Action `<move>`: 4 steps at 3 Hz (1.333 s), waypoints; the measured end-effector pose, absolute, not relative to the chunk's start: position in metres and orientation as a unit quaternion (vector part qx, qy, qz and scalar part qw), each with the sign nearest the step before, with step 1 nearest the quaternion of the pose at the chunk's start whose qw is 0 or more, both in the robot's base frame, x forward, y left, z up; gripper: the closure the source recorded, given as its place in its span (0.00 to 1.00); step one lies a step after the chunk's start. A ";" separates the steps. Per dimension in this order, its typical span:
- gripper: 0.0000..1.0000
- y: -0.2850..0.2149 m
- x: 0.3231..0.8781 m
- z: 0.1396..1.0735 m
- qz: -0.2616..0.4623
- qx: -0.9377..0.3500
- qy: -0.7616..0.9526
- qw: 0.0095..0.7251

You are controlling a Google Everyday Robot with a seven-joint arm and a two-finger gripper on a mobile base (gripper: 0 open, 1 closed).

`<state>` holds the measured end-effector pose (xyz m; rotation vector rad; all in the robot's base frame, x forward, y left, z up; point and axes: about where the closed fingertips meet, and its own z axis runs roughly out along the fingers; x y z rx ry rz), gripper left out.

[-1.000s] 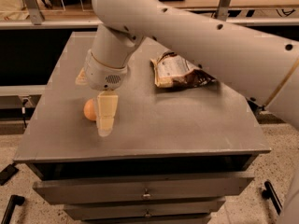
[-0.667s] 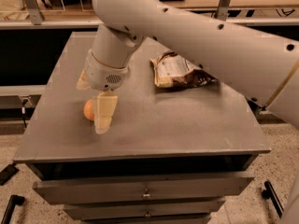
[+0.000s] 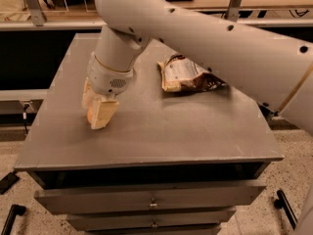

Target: Pick orange

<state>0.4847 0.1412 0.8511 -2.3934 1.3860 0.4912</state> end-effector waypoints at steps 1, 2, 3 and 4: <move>0.88 0.134 0.485 0.863 0.189 -0.830 0.482 0.205; 1.00 0.110 0.474 0.898 0.190 -0.816 0.473 0.273; 1.00 0.078 0.474 0.908 0.182 -0.802 0.486 0.295; 1.00 0.080 0.475 0.907 0.181 -0.803 0.486 0.292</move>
Offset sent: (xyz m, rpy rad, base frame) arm -0.0205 -0.1111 0.1187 0.3893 -0.2161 -0.1312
